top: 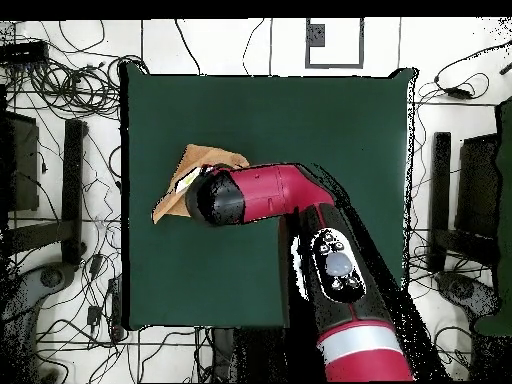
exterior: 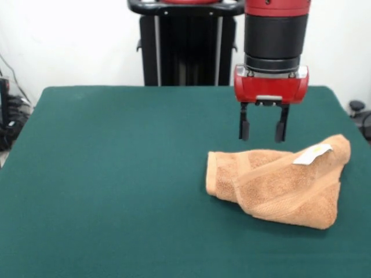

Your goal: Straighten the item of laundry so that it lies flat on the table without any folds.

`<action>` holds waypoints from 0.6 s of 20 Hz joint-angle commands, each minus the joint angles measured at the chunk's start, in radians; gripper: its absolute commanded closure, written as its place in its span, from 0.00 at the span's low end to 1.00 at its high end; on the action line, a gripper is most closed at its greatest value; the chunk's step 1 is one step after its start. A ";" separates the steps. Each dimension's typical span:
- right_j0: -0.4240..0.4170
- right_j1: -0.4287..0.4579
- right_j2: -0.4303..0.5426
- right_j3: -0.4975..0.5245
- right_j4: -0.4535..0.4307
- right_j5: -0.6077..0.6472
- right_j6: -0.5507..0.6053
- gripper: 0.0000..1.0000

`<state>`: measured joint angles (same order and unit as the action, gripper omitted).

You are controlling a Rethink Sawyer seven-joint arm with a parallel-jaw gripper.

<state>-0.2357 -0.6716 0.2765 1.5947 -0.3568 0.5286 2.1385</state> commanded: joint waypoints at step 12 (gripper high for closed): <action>-0.090 0.033 0.132 -0.076 -0.105 0.215 -0.296 0.00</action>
<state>-0.3089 -0.6811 0.2856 1.5685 -0.4108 0.6231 2.1332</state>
